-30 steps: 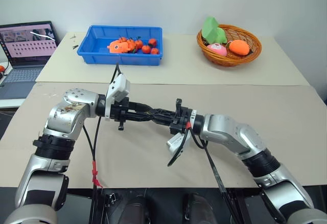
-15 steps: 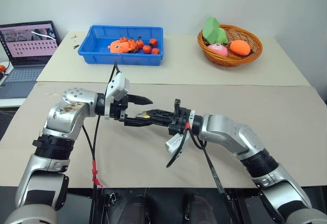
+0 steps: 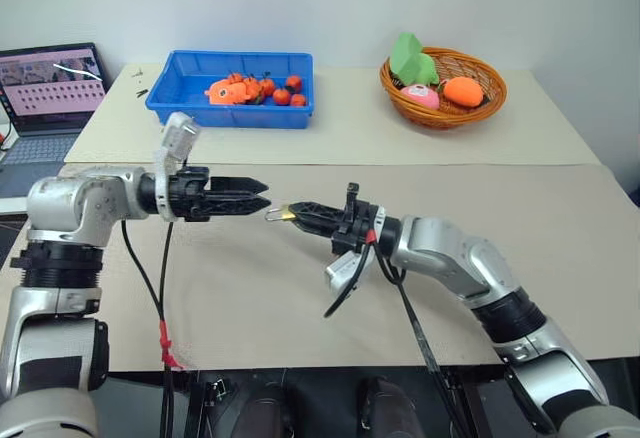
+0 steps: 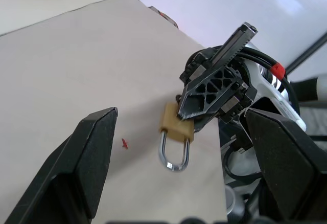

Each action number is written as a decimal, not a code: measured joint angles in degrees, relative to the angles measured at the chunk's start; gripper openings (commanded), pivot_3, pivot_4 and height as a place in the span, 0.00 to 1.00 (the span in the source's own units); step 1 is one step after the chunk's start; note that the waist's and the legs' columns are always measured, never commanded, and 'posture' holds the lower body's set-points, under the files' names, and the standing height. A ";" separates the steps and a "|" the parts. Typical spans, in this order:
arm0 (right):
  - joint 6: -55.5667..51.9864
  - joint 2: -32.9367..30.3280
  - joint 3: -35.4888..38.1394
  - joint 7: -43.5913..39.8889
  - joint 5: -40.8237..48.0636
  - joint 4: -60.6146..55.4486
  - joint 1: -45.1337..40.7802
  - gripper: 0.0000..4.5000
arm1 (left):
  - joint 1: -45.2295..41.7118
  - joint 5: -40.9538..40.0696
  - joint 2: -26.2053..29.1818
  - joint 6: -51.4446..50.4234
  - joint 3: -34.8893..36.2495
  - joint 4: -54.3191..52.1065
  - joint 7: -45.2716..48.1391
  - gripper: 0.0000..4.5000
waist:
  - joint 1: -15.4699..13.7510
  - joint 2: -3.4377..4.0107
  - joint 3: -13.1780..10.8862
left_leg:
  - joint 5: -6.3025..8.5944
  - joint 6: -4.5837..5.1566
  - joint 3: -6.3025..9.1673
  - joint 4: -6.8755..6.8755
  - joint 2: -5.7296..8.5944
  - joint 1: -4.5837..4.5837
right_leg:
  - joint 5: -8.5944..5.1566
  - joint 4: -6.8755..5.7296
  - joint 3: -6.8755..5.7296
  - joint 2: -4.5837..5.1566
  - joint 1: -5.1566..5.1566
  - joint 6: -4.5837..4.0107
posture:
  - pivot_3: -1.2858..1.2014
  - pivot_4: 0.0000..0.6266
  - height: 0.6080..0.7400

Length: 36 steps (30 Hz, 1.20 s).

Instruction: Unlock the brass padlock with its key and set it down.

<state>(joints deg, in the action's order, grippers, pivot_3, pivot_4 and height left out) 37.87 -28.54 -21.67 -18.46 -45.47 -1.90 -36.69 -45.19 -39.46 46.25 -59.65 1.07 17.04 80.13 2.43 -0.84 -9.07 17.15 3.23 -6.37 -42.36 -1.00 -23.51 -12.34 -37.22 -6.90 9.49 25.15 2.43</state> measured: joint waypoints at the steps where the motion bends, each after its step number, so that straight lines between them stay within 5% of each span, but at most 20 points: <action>1: -0.20 0.01 0.03 0.00 0.03 0.01 -0.19 0.03 | 0.24 -0.04 0.41 -0.78 -0.10 0.71 0.44 0.70 | 0.02 0.00 0.00 | 0.00 0.00 0.00 0.01 0.00 0.00 | 0.00 0.00 0.00 0.00 0.00 0.00 | 0.52 0.24 0.64; 7: -0.92 -0.03 0.22 0.01 0.64 0.01 -0.30 0.03 | 4.74 -0.61 0.51 -3.77 -0.55 3.55 2.11 0.19 | 0.08 0.00 0.00 | -0.01 -0.01 -0.02 0.03 -0.01 0.00 | 0.00 -0.01 0.00 -0.01 0.01 -0.01 | 0.52 0.24 0.64; 10: -1.05 -0.10 0.30 0.01 0.65 0.01 -0.32 0.03 | 6.53 -0.71 0.02 -3.14 -0.66 3.64 2.23 0.01 | 0.03 0.00 0.00 | -0.01 -0.01 -0.02 0.01 0.00 0.02 | 0.00 0.00 0.01 0.01 -0.01 -0.01 | 0.52 0.24 0.64; 23: -2.25 -0.64 0.44 -0.03 0.67 -1.16 -0.17 0.03 | 7.63 -0.15 -7.72 -1.99 -2.18 -1.34 -3.44 0.01 | -0.02 0.00 0.00 | -0.01 -0.01 -0.01 0.00 -0.01 0.01 | 0.01 0.01 0.01 0.01 -0.01 -0.02 | 0.52 0.24 0.64; 36: -2.01 -2.42 0.42 1.69 0.39 -1.30 2.32 0.03 | 4.63 -7.55 -8.12 -12.03 5.02 1.67 -5.94 0.01 | 0.04 0.00 0.00 | -0.01 -0.01 -0.01 0.00 -0.01 0.04 | 0.01 0.01 0.02 0.02 -0.02 -0.01 | 0.52 0.24 0.64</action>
<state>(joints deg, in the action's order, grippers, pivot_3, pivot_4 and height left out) 35.86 -30.96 -21.25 -16.77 -45.07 -3.20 -34.37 -40.56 -47.02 38.13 -71.67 6.10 18.71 74.19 2.47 -0.84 -9.07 17.14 3.22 -6.38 -42.35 -1.00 -23.47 -12.33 -37.21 -6.88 9.51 25.13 2.42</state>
